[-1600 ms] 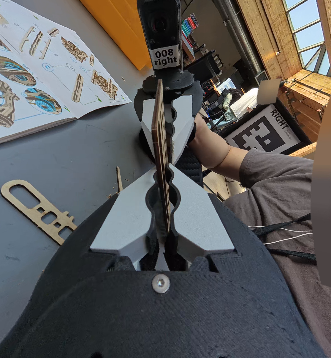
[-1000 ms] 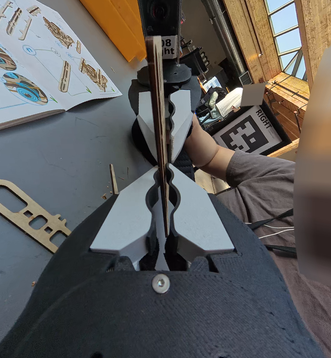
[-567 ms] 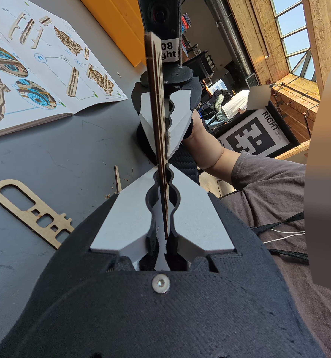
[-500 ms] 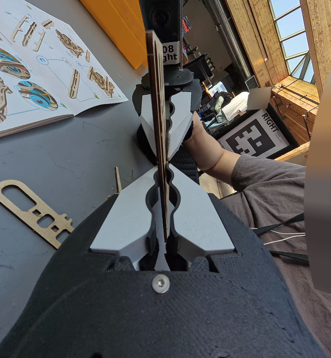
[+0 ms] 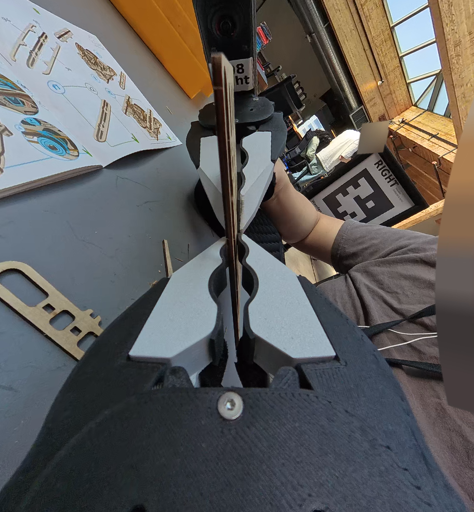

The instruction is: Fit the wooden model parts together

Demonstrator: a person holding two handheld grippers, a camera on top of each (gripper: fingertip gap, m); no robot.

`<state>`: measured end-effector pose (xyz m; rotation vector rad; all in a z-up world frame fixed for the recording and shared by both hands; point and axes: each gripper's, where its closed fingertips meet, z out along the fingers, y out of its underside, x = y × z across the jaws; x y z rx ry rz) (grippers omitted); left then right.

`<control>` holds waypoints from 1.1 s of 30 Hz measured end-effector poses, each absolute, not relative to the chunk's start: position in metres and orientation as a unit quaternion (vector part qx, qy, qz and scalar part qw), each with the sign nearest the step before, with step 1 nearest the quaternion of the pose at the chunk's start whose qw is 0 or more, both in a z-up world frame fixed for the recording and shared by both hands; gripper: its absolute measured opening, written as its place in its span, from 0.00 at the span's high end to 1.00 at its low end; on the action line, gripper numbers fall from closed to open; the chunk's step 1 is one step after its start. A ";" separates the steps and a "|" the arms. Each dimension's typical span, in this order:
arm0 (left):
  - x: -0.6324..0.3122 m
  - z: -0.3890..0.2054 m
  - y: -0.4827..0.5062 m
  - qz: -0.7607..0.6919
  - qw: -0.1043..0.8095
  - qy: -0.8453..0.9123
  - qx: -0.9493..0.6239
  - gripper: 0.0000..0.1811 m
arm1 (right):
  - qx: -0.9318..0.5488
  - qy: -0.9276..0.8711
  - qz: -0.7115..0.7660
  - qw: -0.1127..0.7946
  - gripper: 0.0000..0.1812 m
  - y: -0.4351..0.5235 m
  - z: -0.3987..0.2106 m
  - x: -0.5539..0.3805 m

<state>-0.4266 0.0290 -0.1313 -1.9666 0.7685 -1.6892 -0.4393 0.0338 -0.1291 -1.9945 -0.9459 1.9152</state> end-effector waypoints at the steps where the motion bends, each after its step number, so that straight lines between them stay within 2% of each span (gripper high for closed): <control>1: -0.427 -0.131 0.029 -0.611 0.216 0.278 -0.709 1.00 | -0.678 -0.323 0.651 0.109 1.00 0.034 -0.129 -0.439; 33: -0.428 -0.142 0.025 -0.606 0.183 0.247 -0.734 1.00 | -0.705 -0.351 0.605 0.120 1.00 0.030 -0.143 -0.438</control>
